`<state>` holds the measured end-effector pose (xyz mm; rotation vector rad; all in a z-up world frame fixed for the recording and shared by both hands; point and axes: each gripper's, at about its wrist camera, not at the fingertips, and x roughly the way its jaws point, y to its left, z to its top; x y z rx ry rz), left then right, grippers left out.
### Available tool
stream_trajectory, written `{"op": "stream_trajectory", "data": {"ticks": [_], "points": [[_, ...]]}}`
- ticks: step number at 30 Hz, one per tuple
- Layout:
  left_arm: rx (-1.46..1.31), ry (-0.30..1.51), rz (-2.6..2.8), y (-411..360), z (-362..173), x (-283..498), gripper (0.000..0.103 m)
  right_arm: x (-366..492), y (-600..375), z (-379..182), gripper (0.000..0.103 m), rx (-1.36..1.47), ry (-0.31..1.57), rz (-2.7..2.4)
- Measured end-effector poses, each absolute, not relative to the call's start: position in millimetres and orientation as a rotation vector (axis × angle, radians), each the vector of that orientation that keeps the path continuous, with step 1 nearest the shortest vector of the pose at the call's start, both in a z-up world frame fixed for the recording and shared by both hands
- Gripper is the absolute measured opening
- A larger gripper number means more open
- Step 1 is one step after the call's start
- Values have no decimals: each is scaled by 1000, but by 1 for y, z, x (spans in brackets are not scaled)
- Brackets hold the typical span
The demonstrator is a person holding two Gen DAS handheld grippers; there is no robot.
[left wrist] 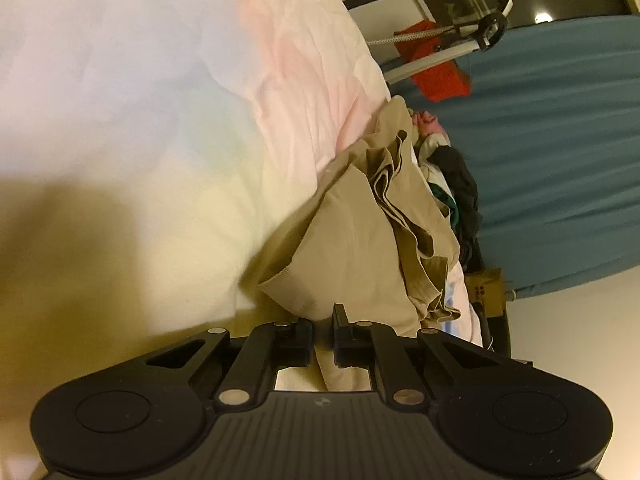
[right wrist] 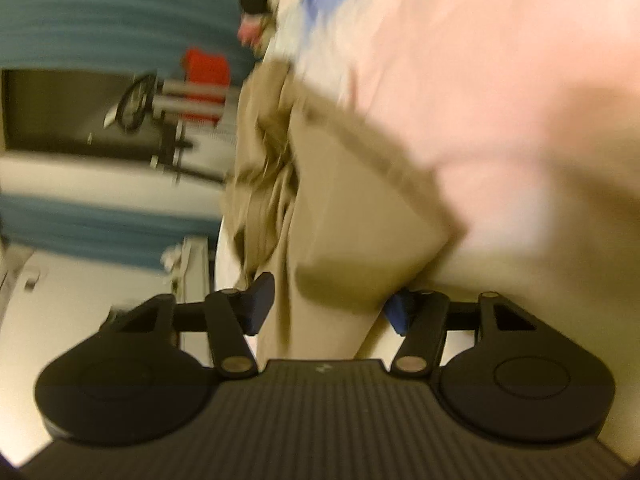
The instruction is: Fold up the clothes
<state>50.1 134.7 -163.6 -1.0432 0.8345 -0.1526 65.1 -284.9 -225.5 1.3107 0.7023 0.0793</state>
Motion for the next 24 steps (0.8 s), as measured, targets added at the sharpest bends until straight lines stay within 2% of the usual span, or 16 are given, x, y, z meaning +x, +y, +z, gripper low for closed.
{"op": "stream_trajectory", "data": {"ticks": [1, 2, 6, 7, 9, 17, 24], "points": [[-1048, 844, -147, 135, -166, 52, 11, 65, -287, -227, 59, 1309, 696, 63], [-1061, 853, -143, 136, -168, 53, 15, 66, -288, -228, 52, 1302, 697, 50], [-1091, 855, -146, 137, -168, 54, 12, 69, -285, -226, 16, 1221, 731, 22], [-1079, 842, -153, 136, -165, 54, 8, 69, -284, -223, 14, 1199, 730, 20], [-1055, 813, -172, 136, -156, 47, 9, 66, -286, -216, 11, 1171, 707, 38], [-1045, 702, -259, 141, -115, -20, 5, 28, -297, -170, 10, 1161, 523, 183], [-1033, 605, -335, 146, -78, -79, 5, -52, -304, -135, 10, 1106, 465, 270]]}}
